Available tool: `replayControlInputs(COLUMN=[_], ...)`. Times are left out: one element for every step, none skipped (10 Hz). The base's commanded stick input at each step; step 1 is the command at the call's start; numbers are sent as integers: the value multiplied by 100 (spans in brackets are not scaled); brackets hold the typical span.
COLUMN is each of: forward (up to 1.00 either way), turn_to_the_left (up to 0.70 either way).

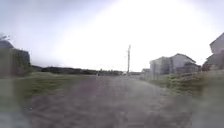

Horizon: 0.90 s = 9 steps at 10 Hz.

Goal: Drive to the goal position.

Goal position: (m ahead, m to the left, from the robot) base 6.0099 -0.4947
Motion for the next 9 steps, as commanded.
replayControlInputs(forward=[100,100,100,100,100,100,100,100,100], turn_to_the_left=[0,0,0,0,0,0,0,0,0])
